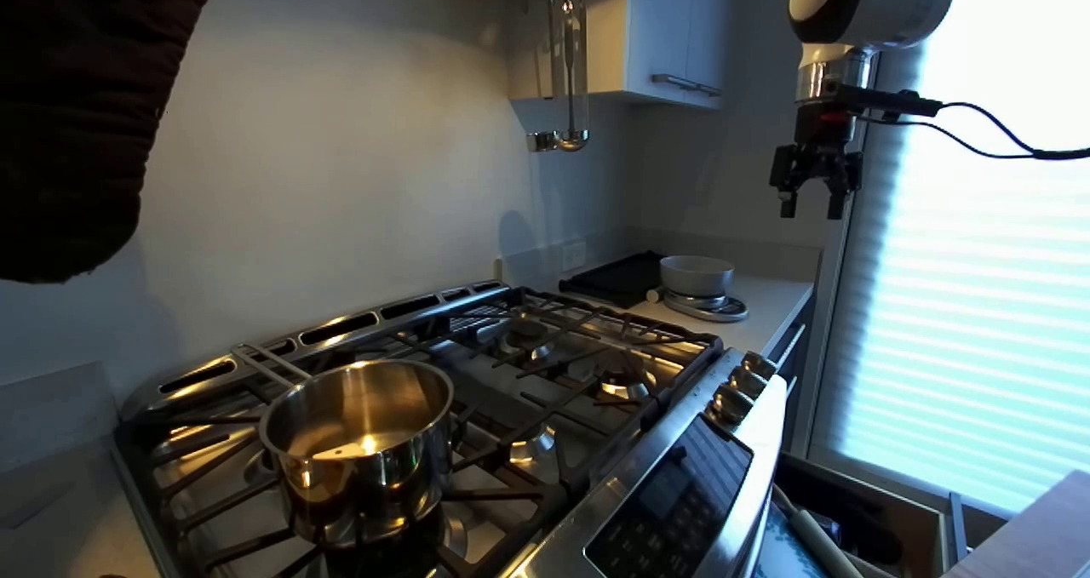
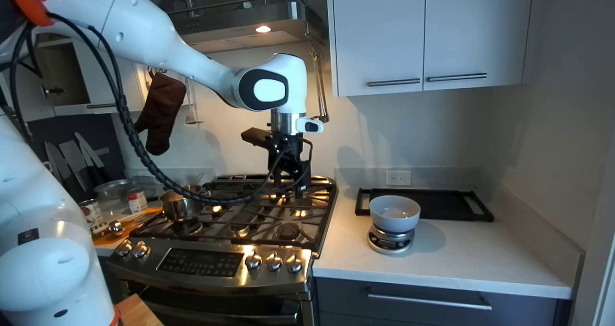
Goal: Press the button on the right side of the scale
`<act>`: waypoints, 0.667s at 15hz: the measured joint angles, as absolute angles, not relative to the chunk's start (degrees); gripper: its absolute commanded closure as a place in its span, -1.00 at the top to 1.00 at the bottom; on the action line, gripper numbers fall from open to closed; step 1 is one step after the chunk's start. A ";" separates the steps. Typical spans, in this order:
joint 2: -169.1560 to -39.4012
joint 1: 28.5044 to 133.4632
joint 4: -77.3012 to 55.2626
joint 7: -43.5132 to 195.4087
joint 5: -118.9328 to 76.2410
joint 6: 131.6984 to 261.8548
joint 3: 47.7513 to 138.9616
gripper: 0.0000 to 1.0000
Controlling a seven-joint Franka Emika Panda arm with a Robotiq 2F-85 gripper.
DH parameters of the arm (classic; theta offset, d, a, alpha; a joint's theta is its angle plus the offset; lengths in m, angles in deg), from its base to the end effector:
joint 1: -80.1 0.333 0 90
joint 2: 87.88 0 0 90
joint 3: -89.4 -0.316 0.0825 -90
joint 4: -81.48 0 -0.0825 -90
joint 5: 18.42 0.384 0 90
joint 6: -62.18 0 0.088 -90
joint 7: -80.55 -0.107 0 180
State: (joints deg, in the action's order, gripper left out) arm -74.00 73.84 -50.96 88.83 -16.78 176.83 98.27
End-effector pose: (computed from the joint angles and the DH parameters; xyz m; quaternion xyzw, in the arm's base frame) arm 0.4458 -0.1205 0.4344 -0.9969 0.0632 0.0286 0.0378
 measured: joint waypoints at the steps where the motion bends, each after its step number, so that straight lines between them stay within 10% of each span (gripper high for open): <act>1: -74.97 73.72 -50.46 93.18 -16.25 177.99 99.67 1.00; 10: -93.17 72.12 -39.89 129.16 -2.00 193.24 105.14 1.00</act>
